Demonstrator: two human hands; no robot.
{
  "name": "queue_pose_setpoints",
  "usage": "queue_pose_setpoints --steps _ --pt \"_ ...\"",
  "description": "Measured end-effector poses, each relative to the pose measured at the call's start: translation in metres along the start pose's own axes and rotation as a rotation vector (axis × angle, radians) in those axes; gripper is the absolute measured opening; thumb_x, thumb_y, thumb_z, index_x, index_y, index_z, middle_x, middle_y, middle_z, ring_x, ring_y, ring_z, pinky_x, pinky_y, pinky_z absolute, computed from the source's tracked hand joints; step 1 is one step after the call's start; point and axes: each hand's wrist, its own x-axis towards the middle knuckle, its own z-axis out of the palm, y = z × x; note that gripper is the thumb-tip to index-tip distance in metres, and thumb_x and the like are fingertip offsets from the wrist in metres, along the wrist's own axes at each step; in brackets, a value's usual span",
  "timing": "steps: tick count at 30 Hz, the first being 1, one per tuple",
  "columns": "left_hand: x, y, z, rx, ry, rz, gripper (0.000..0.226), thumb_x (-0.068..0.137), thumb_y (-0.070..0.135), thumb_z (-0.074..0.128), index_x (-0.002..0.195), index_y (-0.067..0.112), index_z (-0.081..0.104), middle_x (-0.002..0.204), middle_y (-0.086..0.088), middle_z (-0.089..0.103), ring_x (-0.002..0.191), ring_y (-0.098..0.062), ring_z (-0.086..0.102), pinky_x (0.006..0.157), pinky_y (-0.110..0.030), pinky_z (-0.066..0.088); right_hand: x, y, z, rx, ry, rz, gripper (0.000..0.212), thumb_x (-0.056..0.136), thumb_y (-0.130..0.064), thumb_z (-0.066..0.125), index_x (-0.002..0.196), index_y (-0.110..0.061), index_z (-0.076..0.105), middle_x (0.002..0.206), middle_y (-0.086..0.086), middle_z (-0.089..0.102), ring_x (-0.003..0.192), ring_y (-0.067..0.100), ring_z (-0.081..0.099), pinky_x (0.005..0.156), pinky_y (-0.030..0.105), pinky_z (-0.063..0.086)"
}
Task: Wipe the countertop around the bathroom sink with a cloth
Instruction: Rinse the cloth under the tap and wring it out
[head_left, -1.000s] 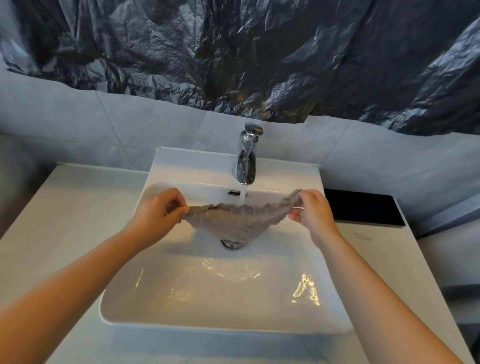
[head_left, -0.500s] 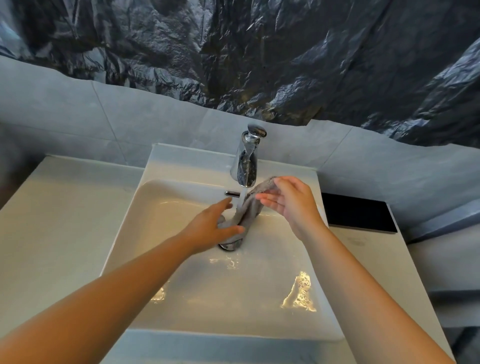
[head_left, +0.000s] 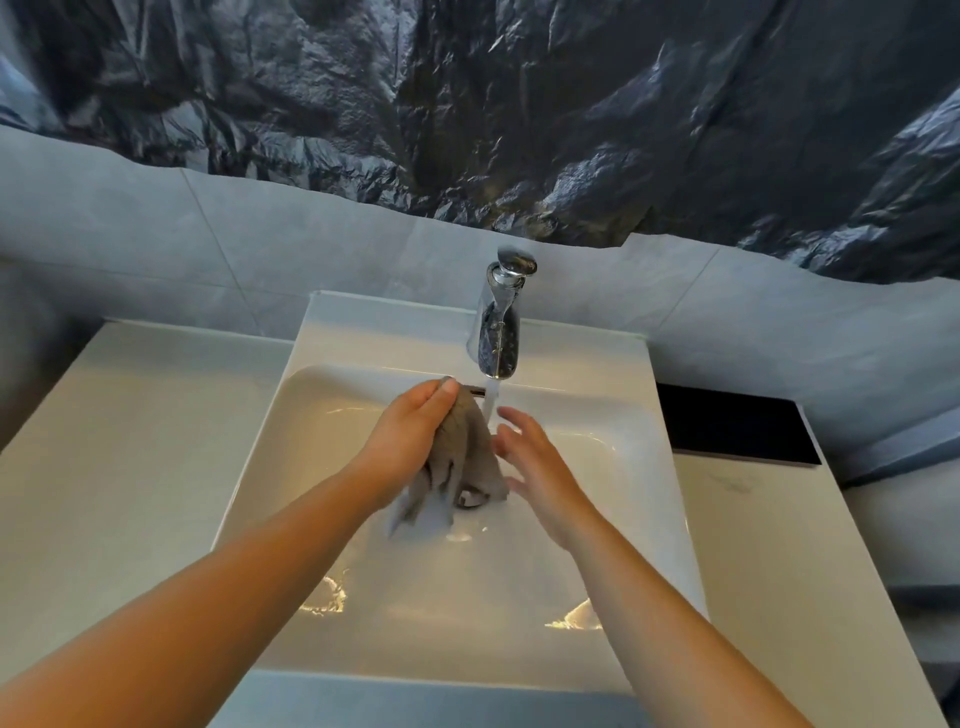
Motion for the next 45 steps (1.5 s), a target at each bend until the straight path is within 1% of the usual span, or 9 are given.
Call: queue_pose_setpoints --steps 7,10,13,18,25,32,35,40,45 --pt "0.011 0.007 -0.003 -0.215 -0.016 -0.129 0.026 0.096 0.035 0.046 0.099 0.018 0.065 0.101 -0.011 0.069 0.098 -0.025 0.065 0.092 -0.040 0.051 0.003 0.010 0.028 -0.237 0.083 0.125 0.043 0.098 -0.048 0.037 0.098 -0.014 0.061 0.106 0.008 0.065 0.093 0.020 0.059 0.087 0.035 0.048" --pt "0.015 -0.001 -0.008 -0.095 0.133 -0.079 0.026 0.096 0.033 0.048 0.101 0.016 0.067 0.094 -0.004 0.069 0.086 -0.015 0.064 0.077 -0.025 0.052 0.001 0.016 0.009 -0.010 0.183 0.114 0.041 0.097 -0.044 0.042 0.096 -0.010 0.065 0.100 0.011 0.069 0.086 0.023 0.064 0.076 0.035 0.050" --pt "0.016 -0.012 -0.006 -0.041 0.145 -0.152 0.033 0.096 0.039 0.047 0.095 0.013 0.067 0.082 -0.004 0.066 0.077 -0.016 0.062 0.070 -0.029 0.052 -0.004 0.013 -0.010 0.344 0.125 0.088 0.045 0.096 -0.044 0.044 0.110 -0.008 0.065 0.108 0.013 0.070 0.103 0.028 0.066 0.094 0.043 0.050" --pt "0.009 -0.021 0.019 0.379 0.210 0.030 0.039 0.100 0.035 0.034 0.075 0.010 0.052 0.068 -0.003 0.053 0.066 -0.018 0.049 0.058 -0.029 0.037 -0.015 -0.016 0.009 0.065 0.355 -0.311 0.019 0.096 -0.029 0.051 0.086 -0.015 0.061 0.080 -0.001 0.064 0.076 0.005 0.061 0.069 0.025 0.053" --pt "0.004 -0.013 0.047 0.026 0.158 -0.102 0.046 0.099 0.035 0.031 0.088 0.003 0.063 0.083 -0.018 0.067 0.082 -0.031 0.064 0.076 -0.047 0.055 0.000 -0.027 0.048 -0.007 0.588 -0.480 0.026 0.097 -0.020 0.049 0.072 -0.017 0.054 0.061 -0.011 0.052 0.055 -0.004 0.050 0.053 0.008 0.040" --pt "0.003 -0.009 0.022 -0.226 0.065 -0.237 0.041 0.096 0.037 0.044 0.085 0.004 0.065 0.083 -0.016 0.070 0.087 -0.033 0.067 0.087 -0.049 0.053 0.031 0.003 0.012 -0.446 0.276 -0.188 0.042 0.100 -0.035 0.037 0.069 -0.014 0.056 0.069 0.000 0.055 0.064 0.013 0.048 0.064 0.028 0.037" --pt "0.010 -0.011 0.011 -0.341 0.142 -0.305 0.041 0.094 0.042 0.047 0.080 0.008 0.066 0.082 -0.016 0.072 0.086 -0.032 0.069 0.089 -0.046 0.052 0.017 0.017 0.004 -0.314 0.191 -0.052 0.038 0.100 -0.042 0.032 0.113 -0.018 0.059 0.104 -0.006 0.059 0.096 0.012 0.054 0.084 0.028 0.040" --pt "0.015 -0.005 0.017 -0.413 0.095 -0.314 0.043 0.092 0.044 0.049 0.072 0.012 0.071 0.079 -0.014 0.071 0.082 -0.027 0.069 0.086 -0.042 0.054 -0.001 0.052 0.028 0.057 0.037 0.120 0.033 0.095 -0.051 0.039 0.103 -0.027 0.060 0.103 -0.005 0.066 0.099 0.009 0.060 0.088 0.025 0.047" --pt "0.023 -0.011 0.002 -0.267 0.135 -0.141 0.028 0.083 0.040 0.066 0.081 0.012 0.058 0.084 -0.009 0.065 0.087 -0.026 0.066 0.086 -0.044 0.055 0.000 0.044 0.029 0.290 0.078 0.170 0.051 0.089 -0.057 0.046 0.116 -0.018 0.064 0.109 0.011 0.070 0.104 0.026 0.066 0.092 0.047 0.051"
